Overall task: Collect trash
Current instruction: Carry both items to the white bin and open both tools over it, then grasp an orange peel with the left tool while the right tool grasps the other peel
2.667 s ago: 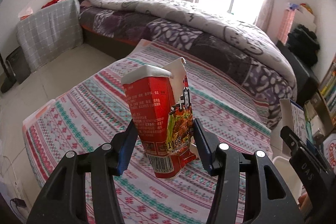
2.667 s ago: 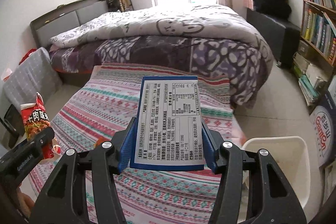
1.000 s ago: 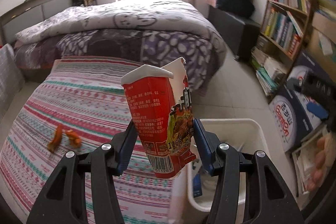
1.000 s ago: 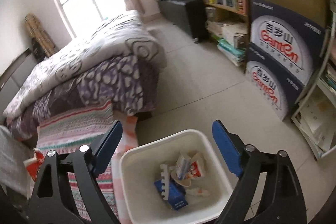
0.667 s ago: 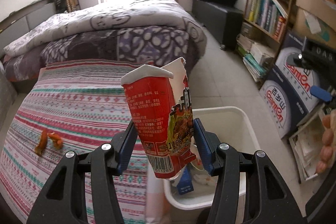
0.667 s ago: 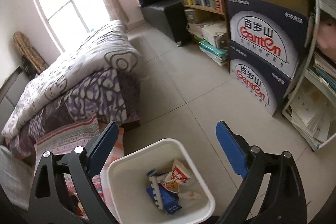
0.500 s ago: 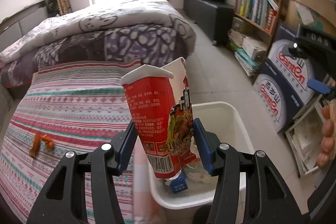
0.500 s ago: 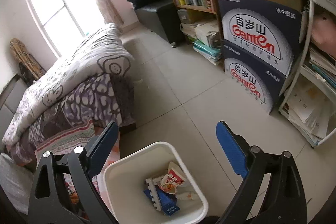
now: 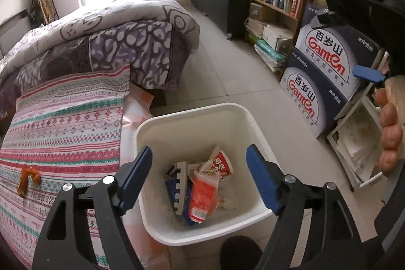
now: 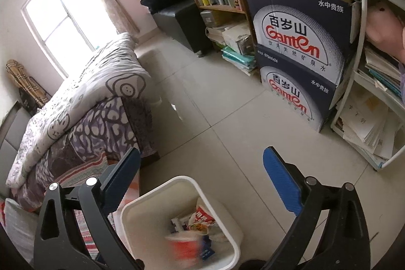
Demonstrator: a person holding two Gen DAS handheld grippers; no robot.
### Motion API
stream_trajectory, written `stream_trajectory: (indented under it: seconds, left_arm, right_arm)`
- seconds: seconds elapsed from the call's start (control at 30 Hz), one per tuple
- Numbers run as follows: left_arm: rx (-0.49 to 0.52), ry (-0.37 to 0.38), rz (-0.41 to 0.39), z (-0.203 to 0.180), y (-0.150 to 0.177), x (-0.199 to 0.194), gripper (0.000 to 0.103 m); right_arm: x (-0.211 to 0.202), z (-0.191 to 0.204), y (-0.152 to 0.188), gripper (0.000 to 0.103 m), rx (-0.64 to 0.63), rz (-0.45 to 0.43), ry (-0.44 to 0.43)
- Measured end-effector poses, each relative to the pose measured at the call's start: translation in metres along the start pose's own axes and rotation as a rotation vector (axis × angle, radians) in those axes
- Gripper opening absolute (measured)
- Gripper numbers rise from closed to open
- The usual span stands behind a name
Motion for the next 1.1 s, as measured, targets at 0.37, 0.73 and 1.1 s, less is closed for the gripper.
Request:
stream_trajectory:
  seconds: [0.37,0.73,1.1]
  left_arm:
    - [-0.096,-0.113,0.092,0.062,0.020,0.008,0.079]
    - [-0.287,-0.354,0.303,0.204,0.088,0.033,0.079]
    - [-0.365,-0.475,0.476,0.319,0.157,0.032,0.079]
  right_arm:
    - [0.008,0.033,0.027,0.094,-0.084,0.048,-0.005]
    - [0.021,0.092,0.081,0.094,-0.261,0.149,-0.030]
    - [0.028,0.142,0.134,0.094,-0.429,0.215,-0.049]
Point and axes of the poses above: each gripper's, at about its wrist camera, not at the fingertips, and x roughly the way its jaws point, z to its left, y to its underside, the point moved 3 cm from there along x, roughly the way its jaws point, and after that the axes turned 10 degrees about x, right-handed, at the moved point
